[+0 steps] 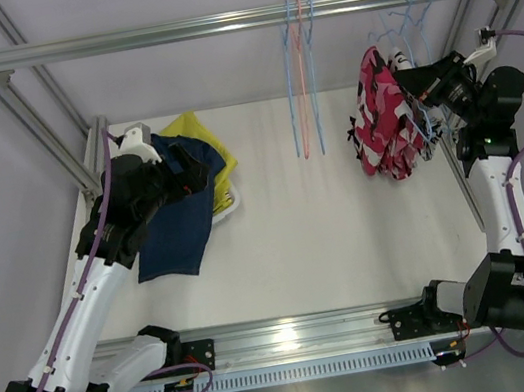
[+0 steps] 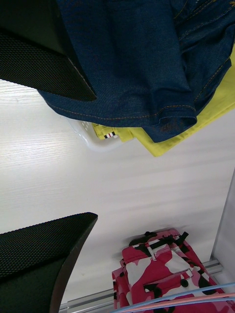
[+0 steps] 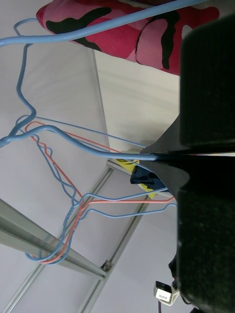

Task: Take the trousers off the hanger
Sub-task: Pick up the hanger from the clothesline.

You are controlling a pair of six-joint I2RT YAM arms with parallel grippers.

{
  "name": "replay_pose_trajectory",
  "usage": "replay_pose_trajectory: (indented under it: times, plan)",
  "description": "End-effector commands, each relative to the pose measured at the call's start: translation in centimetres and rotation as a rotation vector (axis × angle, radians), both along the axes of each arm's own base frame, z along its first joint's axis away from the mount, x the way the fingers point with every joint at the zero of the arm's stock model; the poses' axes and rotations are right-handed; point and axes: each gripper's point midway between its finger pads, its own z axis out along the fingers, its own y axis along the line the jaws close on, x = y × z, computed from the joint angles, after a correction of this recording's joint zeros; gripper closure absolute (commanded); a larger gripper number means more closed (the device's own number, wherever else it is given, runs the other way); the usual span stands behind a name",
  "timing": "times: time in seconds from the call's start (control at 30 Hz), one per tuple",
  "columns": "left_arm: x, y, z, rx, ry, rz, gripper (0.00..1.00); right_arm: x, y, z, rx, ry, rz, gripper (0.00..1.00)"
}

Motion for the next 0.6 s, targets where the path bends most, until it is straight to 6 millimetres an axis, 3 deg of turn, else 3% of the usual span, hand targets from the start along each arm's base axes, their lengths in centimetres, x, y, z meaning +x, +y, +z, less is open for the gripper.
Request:
replay_pose_trajectory:
  times: [0.0,0.57]
  plan:
    - [0.3,-0.1,0.8,-0.014,-0.029,-0.007,0.00,-2.5,0.3,7.1,-0.034,-0.280,-0.022,1.00]
    - [0.1,-0.6,0.8,-0.032,-0.024,-0.032,0.01,-3.3,0.5,11.6,0.022,-0.410,-0.009,1.00]
